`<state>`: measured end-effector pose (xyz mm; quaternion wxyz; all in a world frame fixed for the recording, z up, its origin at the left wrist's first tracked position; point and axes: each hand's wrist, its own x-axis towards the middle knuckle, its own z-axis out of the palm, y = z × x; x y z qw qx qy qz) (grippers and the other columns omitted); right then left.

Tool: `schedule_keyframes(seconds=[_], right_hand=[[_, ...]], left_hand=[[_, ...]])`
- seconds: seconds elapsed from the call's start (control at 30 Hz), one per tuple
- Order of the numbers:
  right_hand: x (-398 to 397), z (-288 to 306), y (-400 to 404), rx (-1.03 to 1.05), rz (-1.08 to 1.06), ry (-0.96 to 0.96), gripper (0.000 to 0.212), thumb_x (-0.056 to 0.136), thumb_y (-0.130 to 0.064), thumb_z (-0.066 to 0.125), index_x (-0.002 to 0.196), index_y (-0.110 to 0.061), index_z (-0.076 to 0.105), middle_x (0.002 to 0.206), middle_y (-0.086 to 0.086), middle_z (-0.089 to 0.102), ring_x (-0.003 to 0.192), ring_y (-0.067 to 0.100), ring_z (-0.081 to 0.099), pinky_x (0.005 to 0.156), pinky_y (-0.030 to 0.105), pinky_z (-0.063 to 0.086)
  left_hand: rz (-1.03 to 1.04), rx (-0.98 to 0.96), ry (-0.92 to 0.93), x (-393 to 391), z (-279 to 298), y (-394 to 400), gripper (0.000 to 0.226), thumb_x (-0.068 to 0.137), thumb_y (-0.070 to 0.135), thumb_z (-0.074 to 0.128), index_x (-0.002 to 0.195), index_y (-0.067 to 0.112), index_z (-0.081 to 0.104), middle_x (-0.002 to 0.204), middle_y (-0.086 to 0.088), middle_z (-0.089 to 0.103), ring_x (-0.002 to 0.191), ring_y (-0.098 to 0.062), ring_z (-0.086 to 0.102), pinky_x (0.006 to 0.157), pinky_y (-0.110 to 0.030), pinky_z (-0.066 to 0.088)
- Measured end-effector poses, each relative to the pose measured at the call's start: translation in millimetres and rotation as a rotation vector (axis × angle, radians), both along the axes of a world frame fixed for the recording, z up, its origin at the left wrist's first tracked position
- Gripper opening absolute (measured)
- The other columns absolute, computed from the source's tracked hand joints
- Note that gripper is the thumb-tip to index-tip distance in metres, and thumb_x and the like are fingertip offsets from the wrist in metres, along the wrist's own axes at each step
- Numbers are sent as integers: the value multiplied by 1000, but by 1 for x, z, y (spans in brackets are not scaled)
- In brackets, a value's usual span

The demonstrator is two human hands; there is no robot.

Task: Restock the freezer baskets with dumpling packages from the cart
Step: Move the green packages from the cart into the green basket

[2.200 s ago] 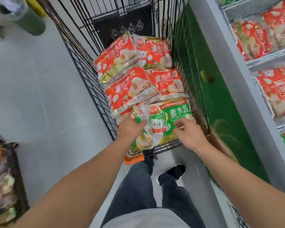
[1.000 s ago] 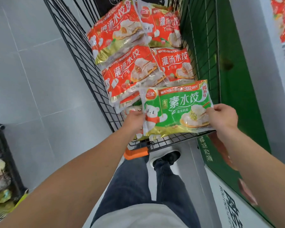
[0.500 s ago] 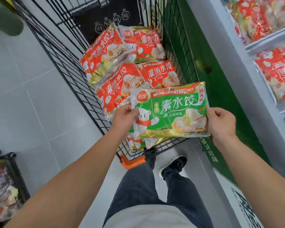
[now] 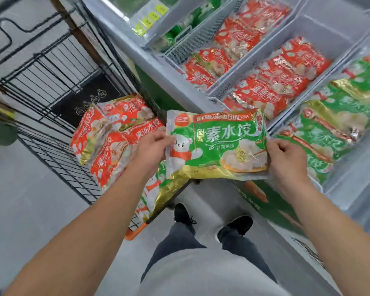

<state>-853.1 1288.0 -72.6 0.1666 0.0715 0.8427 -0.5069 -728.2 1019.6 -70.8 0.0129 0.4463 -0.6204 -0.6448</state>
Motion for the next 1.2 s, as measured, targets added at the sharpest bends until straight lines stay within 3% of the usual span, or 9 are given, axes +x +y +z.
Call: schedule_keyframes(seconds=[0.13, 0.23, 0.37, 0.5, 0.67, 0.83, 0.9, 1.1, 1.2], right_hand=[[-29, 4, 60, -51, -62, -17, 31, 96, -21, 59, 66, -27, 67, 69, -11, 63, 68, 14, 55, 71, 32, 45], [-38, 11, 104, -58, -123, -1, 21, 96, -17, 58, 82, -23, 72, 83, -6, 67, 76, 12, 58, 66, 19, 45], [-49, 5, 157, -10, -267, -22, 19, 95, -19, 59, 102, -14, 76, 106, -4, 68, 101, 13, 59, 86, 24, 43], [-62, -7, 187, 33, -370, -84, 24, 94, -20, 58, 74, -17, 72, 89, -1, 69, 87, 15, 60, 73, 24, 41], [-93, -22, 207, 112, -473, -115, 21, 92, -21, 59, 87, -12, 77, 87, 3, 74, 89, 16, 64, 71, 25, 40], [-136, -35, 216, 167, -550, -141, 20, 94, -17, 56, 90, -14, 75, 83, -3, 69, 81, 15, 62, 67, 21, 44], [-156, -38, 213, 200, -586, -146, 20, 95, -15, 55, 95, -18, 74, 81, -6, 64, 72, 10, 56, 57, 14, 38], [-203, -50, 203, 292, -661, -144, 22, 97, -17, 54, 98, -10, 74, 85, 3, 68, 69, 11, 54, 58, 26, 39], [-218, -57, 204, 329, -672, -168, 25, 98, -18, 51, 95, -6, 72, 83, 5, 66, 73, 16, 57, 58, 24, 40]], left_hand=[[-108, -158, 4, -50, 11, 52, 18, 80, 20, 72, 62, 18, 67, 69, -8, 66, 69, -23, 61, 68, -41, 52], [-208, -268, -6, -91, 10, 96, 23, 77, 24, 70, 57, 16, 64, 59, -4, 60, 63, -17, 55, 66, -35, 46], [-321, -312, -26, -143, 9, 153, 33, 88, 15, 69, 59, 16, 53, 69, -9, 55, 67, -19, 48, 64, -32, 38], [-396, -302, -60, -190, -2, 190, 31, 89, 7, 66, 62, 16, 53, 62, -1, 54, 60, -13, 49, 51, -19, 40], [-530, -338, -131, -254, -29, 219, 9, 88, 12, 67, 90, 5, 73, 98, -10, 73, 93, -28, 67, 86, -39, 56], [-666, -277, -176, -315, -48, 235, 14, 92, 10, 62, 82, 3, 70, 69, -4, 61, 66, -20, 53, 57, -26, 38], [-687, -252, -198, -339, -59, 238, 20, 91, 9, 60, 76, 0, 68, 64, -5, 56, 62, -21, 47, 56, -27, 34], [-727, -211, -229, -396, -82, 247, 25, 91, 11, 61, 67, 17, 66, 73, -6, 64, 70, -24, 57, 62, -34, 46], [-762, -204, -247, -414, -93, 251, 23, 93, 8, 59, 71, 13, 67, 77, -8, 65, 66, -18, 55, 53, -20, 44]])
